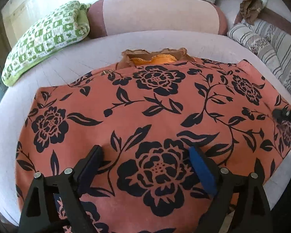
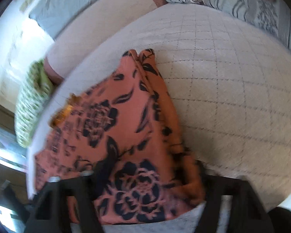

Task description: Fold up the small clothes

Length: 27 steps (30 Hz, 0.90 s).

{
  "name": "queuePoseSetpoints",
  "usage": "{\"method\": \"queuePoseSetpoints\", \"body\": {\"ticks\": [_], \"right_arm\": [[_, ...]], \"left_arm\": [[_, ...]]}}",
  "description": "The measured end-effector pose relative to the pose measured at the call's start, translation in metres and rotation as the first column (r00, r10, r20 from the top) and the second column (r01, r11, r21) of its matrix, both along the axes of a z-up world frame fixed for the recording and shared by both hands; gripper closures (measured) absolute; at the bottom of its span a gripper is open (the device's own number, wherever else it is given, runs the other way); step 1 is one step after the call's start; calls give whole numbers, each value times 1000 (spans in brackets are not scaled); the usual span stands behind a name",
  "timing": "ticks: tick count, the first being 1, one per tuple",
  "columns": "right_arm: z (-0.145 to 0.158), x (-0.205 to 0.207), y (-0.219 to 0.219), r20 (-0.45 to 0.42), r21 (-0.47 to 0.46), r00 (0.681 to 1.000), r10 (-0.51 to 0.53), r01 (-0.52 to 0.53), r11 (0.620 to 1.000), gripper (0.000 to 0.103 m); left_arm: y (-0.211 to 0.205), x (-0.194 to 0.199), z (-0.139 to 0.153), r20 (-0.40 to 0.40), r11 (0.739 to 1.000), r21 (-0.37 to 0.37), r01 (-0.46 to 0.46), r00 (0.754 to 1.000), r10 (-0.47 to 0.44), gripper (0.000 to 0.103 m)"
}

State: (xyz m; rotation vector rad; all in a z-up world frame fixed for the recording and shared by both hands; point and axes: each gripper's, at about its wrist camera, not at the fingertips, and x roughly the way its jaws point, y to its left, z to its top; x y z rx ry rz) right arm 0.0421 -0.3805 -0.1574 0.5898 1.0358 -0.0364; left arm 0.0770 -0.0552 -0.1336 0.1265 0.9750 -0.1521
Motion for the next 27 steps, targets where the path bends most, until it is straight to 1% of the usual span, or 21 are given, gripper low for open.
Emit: {"method": "queuePoseSetpoints", "body": {"ticks": [1,2,4,5,7,8,10,11,13,14,15,17,18,19,20,21,22,23,24,26,27], "right_arm": [[1,2,-2,-7,9,1000,8,-8,1000,72],[2,4,-3,-15,29,1000,12,-12,1000,73],[22,7,6,14,-14,999,38,-37,999,75],[39,7,16,48,-31,997,60,-59,998,76],[71,6,39,118,-68,987,109,-102,992,77],[95,6,59,167,-83,974,154,-142,986,78],[129,6,97,230,-111,946,228,-207,972,78],[147,5,126,262,-128,923,281,-255,958,78],[167,3,177,299,-150,881,367,-336,930,79],[172,3,210,307,-155,855,419,-390,908,79],[172,2,230,305,-156,840,449,-421,894,79],[150,4,291,268,-140,807,527,-508,850,79],[129,7,318,234,-124,780,581,-569,813,79],[103,10,345,204,-84,743,637,-635,768,79],[70,11,368,152,-32,714,683,-687,726,79],[38,12,385,49,-5,685,727,-728,686,78],[18,9,390,-20,23,669,743,-743,669,77],[21,0,381,58,24,691,721,-723,691,77],[32,-6,370,105,18,696,711,-716,698,70],[55,-16,340,169,20,726,666,-678,735,43],[68,-20,317,212,30,758,616,-635,772,29]], "left_arm": [[0,2,-1,1,1000,-2,4,1000,-4,11],[4,1,-2,0,1000,-4,10,1000,-10,11],[15,2,6,-12,998,-56,10,1000,-11,13],[24,-2,14,2,995,-101,-14,1000,14,13],[53,-14,39,76,980,-185,-78,993,93,13],[69,-22,52,116,972,-207,-107,984,133,13],[106,-43,76,190,955,-241,-171,957,219,13],[131,-56,87,218,942,-260,-213,937,272,13],[167,-73,96,240,918,-284,-278,906,348,13],[192,-86,99,245,898,-293,-328,882,402,13],[211,-94,97,237,882,-291,-371,865,442,13],[238,-107,90,210,852,-293,-433,840,499,13],[253,-114,83,185,832,-297,-468,827,531,13],[262,-120,76,164,817,-299,-494,817,554,13],[270,-123,70,139,802,-301,-515,809,571,13],[277,-126,64,104,788,-310,-532,805,584,13],[278,-128,62,91,785,-320,-531,807,583,13],[278,-130,62,83,789,-337,-514,818,569,13],[275,-129,63,92,798,-343,-496,827,554,13],[263,-123,69,115,821,-360,-444,852,511,13],[254,-115,70,109,830,-386,-403,873,475,13]]}}
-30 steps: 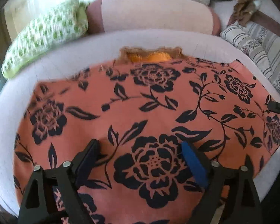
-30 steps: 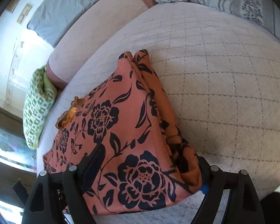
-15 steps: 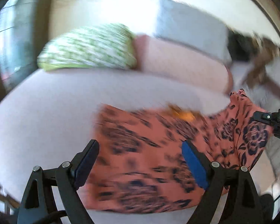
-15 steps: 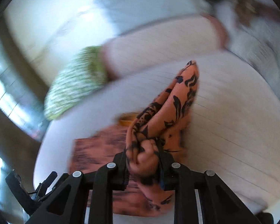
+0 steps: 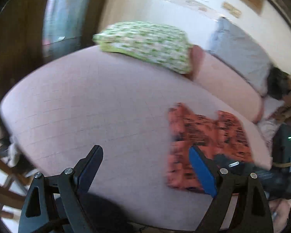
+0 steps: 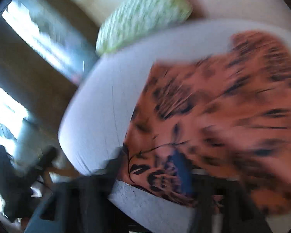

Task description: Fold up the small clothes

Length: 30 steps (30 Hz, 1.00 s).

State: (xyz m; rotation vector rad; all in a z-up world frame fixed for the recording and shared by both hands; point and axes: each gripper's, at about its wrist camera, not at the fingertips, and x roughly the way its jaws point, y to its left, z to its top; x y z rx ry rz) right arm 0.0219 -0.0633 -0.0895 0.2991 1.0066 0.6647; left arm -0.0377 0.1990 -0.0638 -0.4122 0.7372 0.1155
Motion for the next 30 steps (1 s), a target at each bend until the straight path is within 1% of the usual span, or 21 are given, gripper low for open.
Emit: {"method": "queuePoseSetpoints", "body": {"ticks": [3,6,7,10,12,13,14,15,16,17,19,20,21,22,23,25,26,27,28,29,30], "right_arm": [[30,-22,-81,75,60,977,-197,193,979,28],[34,-32,-130,101,38,950,-294,292,956,27],[30,-37,-147,92,30,943,-320,318,948,27],[19,-52,-185,57,34,923,-380,378,925,27],[14,-55,-201,35,47,914,-403,402,915,27],[12,-61,-212,29,55,912,-410,408,911,27],[10,-63,-218,25,61,909,-415,413,909,27],[10,-63,-224,22,69,907,-421,418,906,27],[8,-62,-230,19,81,903,-430,427,901,27],[6,-59,-231,16,89,900,-435,432,898,27],[5,-55,-232,8,97,900,-435,433,896,27],[5,-51,-229,7,103,901,-434,431,896,27],[8,-50,-229,14,108,902,-432,428,897,27],[12,-48,-227,28,108,902,-430,425,899,27],[15,-47,-226,36,108,903,-429,423,899,27],[21,-44,-224,44,109,906,-421,415,903,27],[22,-42,-222,46,105,906,-420,414,904,27],[23,-40,-219,46,98,909,-415,409,907,27],[22,-35,-214,39,87,915,-402,398,913,27],[22,-31,-208,29,74,921,-388,385,920,27],[22,-26,-200,19,61,930,-368,366,929,27]], "left_arm": [[-41,33,2,13,980,-101,171,985,-170,13],[-90,79,-12,21,908,-241,342,937,-348,13],[-105,96,-21,-1,885,-292,363,925,-380,13],[-132,127,-47,-89,854,-401,331,914,-396,13],[-144,147,-70,-215,872,-415,260,903,-372,14],[-147,148,-75,-251,875,-421,238,896,-365,16],[-149,146,-74,-247,880,-418,225,904,-349,17],[-152,145,-70,-225,880,-408,244,907,-356,42],[-156,147,-70,-225,870,-408,277,893,-390,88],[-158,149,-71,-232,858,-428,283,883,-407,88],[-158,148,-63,-215,873,-399,279,898,-385,90],[-158,144,-51,-184,893,-346,289,912,-366,91],[-160,132,-24,-111,921,-247,300,936,-335,92],[-160,120,-5,-52,934,-185,305,946,-319,93],[-162,101,19,34,948,-88,306,952,-305,93],[-163,56,49,160,956,132,262,946,-282,93],[-159,44,44,153,953,169,251,949,-277,93],[-153,44,32,117,958,151,244,958,-263,93],[-141,47,5,32,969,88,229,972,-233,92],[-129,57,-27,-83,973,14,229,970,-227,92],[-118,66,-55,-179,973,-71,219,957,-229,92]]}}
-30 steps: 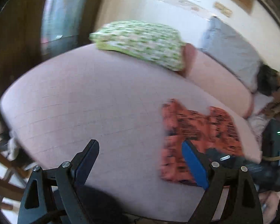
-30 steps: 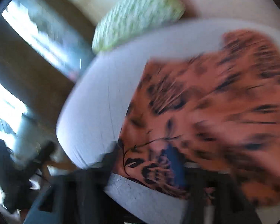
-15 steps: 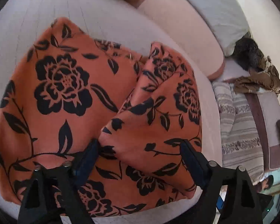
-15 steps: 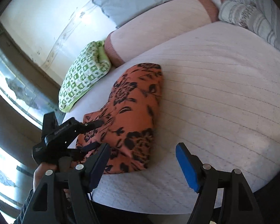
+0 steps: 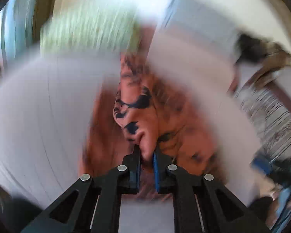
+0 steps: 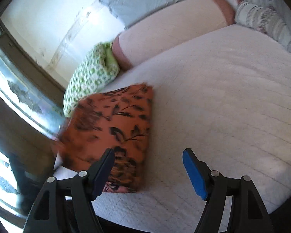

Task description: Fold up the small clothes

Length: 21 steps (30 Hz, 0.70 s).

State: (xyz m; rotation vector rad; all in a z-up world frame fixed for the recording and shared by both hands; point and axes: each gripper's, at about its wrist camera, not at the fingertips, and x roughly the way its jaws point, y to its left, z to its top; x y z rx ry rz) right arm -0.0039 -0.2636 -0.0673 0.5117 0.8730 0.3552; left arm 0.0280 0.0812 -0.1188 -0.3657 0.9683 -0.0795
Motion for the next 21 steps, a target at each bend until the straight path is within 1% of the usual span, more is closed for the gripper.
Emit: {"method": "queuePoseSetpoints", "body": {"ticks": [1,2,3,4,6,10,12,13,14,15,17,18,19,20,21], "right_arm": [[3,5,11,-8,-14,1000,29,-29,999,27],[9,9,23,-2,-31,998,68,-68,997,27],[14,12,35,9,-52,994,106,-106,993,27],[18,13,43,20,-69,991,134,-133,989,27],[22,17,55,31,-87,985,168,-165,982,27],[2,33,62,-38,-52,989,140,-142,989,27],[-9,35,60,-60,-29,990,127,-129,991,27],[-14,36,60,-63,-30,990,127,-129,991,27],[-17,35,59,-66,-34,990,127,-129,991,27],[-19,34,57,-67,-39,990,128,-131,991,27],[-25,33,51,-74,-38,990,118,-121,992,27],[-27,33,48,-77,-32,990,116,-119,992,27],[-28,33,46,-78,-30,990,115,-118,993,27],[-29,33,46,-80,-31,990,115,-118,993,27],[-29,33,46,-85,-33,989,119,-122,992,27]], "left_arm": [[17,5,-30,-95,993,-103,-50,995,40,88],[26,5,-37,-89,984,-169,-64,995,49,88],[32,4,-34,-75,974,-217,-70,996,55,88],[32,4,-28,-65,973,-220,-75,996,62,87],[26,1,-13,5,983,-179,-47,999,49,87],[26,-7,-6,38,988,-149,-35,998,41,92],[25,-16,2,91,993,-113,-24,995,35,94],[23,-28,12,135,997,-73,-19,990,29,94],[18,-35,28,185,1000,-26,-17,982,22,95],[12,-42,43,243,1000,24,-16,970,10,95],[4,-57,54,311,990,133,-39,950,-5,95],[4,-54,46,290,987,156,-45,957,-2,95],[10,-47,26,211,989,139,-43,977,13,95],[21,-41,7,130,994,92,-51,991,39,95],[33,-30,-23,-2,998,12,-60,998,60,94]]}}
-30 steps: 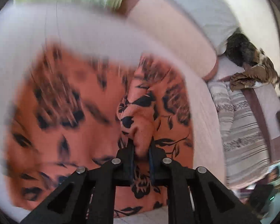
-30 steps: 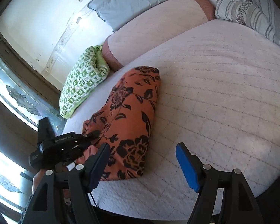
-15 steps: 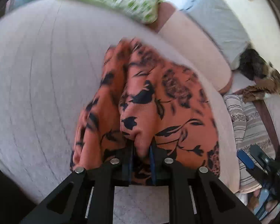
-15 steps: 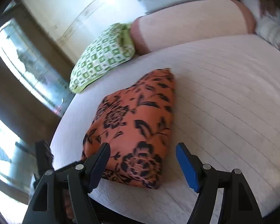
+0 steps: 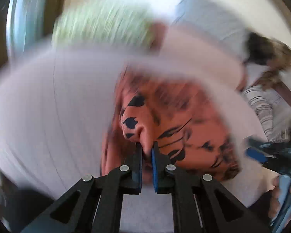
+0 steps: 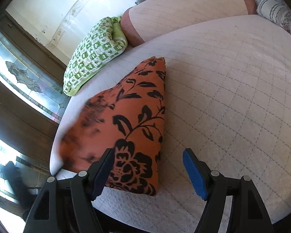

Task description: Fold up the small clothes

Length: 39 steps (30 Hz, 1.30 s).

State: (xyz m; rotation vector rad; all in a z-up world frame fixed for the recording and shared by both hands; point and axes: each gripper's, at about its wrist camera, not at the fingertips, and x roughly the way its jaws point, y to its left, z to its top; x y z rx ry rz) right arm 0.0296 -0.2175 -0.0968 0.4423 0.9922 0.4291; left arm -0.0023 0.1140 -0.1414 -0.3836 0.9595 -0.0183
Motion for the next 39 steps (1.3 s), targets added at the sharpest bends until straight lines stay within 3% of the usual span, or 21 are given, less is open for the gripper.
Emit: {"method": "queuePoseSetpoints", "body": {"ticks": [1,2,7,10,12,14,15,18,20,23,25,26,28,29,30,32,34,36,37,39], "right_arm": [[0,1,2,-4,-2,1000,12,-12,1000,27],[2,1,3,0,-5,1000,24,-24,1000,27],[14,9,18,44,-46,996,83,-81,996,27],[20,18,27,59,38,993,101,-104,994,22],[7,29,36,8,143,990,141,-141,980,14],[-30,41,46,-136,200,973,187,-158,967,14],[-42,41,46,-164,195,970,181,-148,970,14],[-41,34,40,-128,230,973,190,-157,960,14],[-44,34,39,-130,246,971,202,-166,955,14],[-46,32,37,-120,261,972,204,-167,951,14],[-46,30,34,-111,262,970,216,-181,948,14],[-45,29,33,-114,261,967,229,-193,946,14],[-38,30,28,-125,259,963,240,-201,945,14],[-31,31,22,-110,266,966,234,-198,943,14],[-23,33,15,-80,270,972,220,-191,944,14],[-11,47,-6,-17,258,991,135,-126,958,14],[-23,83,-23,-77,285,996,43,-19,958,14],[-48,112,-22,-181,318,982,54,6,948,14],[-65,129,-17,-240,285,970,49,22,958,14],[-70,143,-11,-238,307,970,49,27,951,14]], "left_arm": [[8,3,-15,-42,998,-65,-13,999,10,94],[14,1,-15,-25,995,-99,-25,999,23,93],[17,-4,-11,-29,993,-113,-29,999,26,90],[15,-3,-12,-34,994,-104,-21,999,17,89],[15,-6,-7,-38,995,-100,-21,999,17,89],[15,-11,8,-38,995,-96,-36,999,32,88],[17,-12,19,-20,995,-85,-48,999,46,86],[19,-20,61,109,997,5,-80,991,79,67],[12,-6,83,173,999,29,-38,984,32,63],[-4,27,93,216,997,66,42,975,-55,58],[-9,59,74,166,994,79,73,982,-85,57],[-9,79,47,75,989,134,60,995,-70,57],[-3,95,2,-84,986,156,62,995,-49,60],[-2,91,-2,-50,982,179,56,998,-48,60],[-10,84,3,-17,966,250,72,997,-70,59],[-15,80,5,-16,957,277,79,997,-78,59],[-10,81,2,-13,969,239,66,998,-65,59],[-6,82,2,-12,976,209,52,999,-50,59],[-8,82,2,-13,974,220,60,998,-58,59],[-12,81,2,-11,971,230,69,998,-68,59]]}}
